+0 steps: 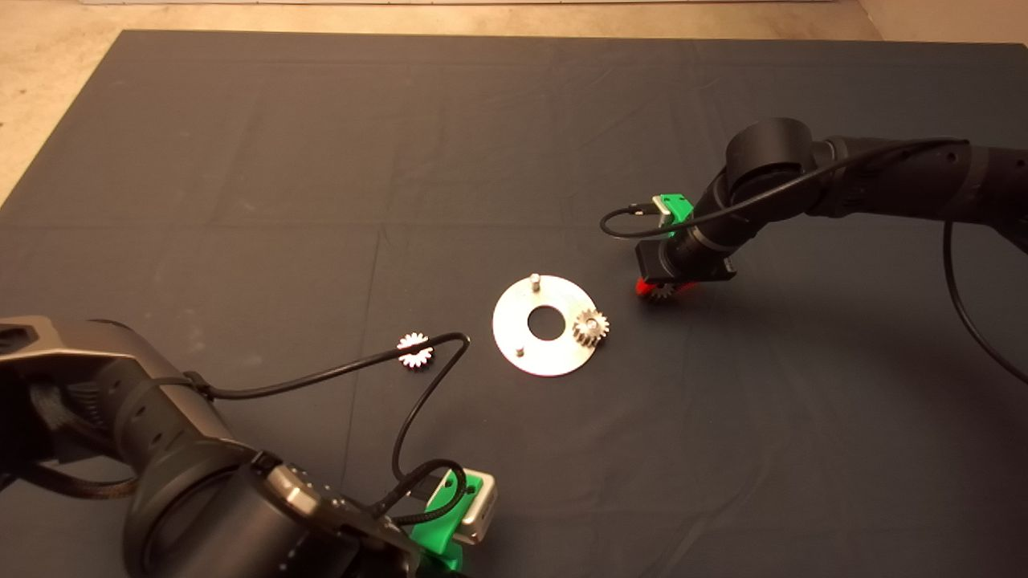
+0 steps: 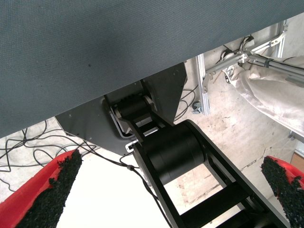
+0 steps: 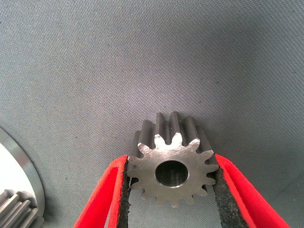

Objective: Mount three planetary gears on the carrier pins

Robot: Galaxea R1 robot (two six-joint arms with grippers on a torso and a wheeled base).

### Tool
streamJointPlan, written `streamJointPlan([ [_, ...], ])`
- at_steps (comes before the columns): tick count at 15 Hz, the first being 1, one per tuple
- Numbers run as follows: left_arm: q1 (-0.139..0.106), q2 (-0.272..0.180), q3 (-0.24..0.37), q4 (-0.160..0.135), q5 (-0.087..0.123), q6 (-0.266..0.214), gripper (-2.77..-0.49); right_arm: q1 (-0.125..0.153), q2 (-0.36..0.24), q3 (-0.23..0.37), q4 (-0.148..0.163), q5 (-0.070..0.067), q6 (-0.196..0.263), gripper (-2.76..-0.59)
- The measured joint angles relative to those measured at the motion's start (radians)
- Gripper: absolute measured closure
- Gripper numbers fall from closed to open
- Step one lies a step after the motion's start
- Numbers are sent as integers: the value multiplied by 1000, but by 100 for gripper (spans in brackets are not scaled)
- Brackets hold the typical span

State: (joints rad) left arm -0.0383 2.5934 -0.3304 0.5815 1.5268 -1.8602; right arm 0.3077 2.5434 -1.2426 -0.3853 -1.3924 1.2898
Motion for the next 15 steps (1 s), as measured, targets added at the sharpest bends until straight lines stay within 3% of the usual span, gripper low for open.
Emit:
streamJointPlan([
  [7,5,0,0,0,0,0,-276,3,7,37,0,-2,0,-97],
  [12,5,0,0,2,0,0,-276,82,27,37,0,-2,0,-97],
  [15,5,9,0,3,0,-1,-276,97,90,37,5,3,0,-97],
])
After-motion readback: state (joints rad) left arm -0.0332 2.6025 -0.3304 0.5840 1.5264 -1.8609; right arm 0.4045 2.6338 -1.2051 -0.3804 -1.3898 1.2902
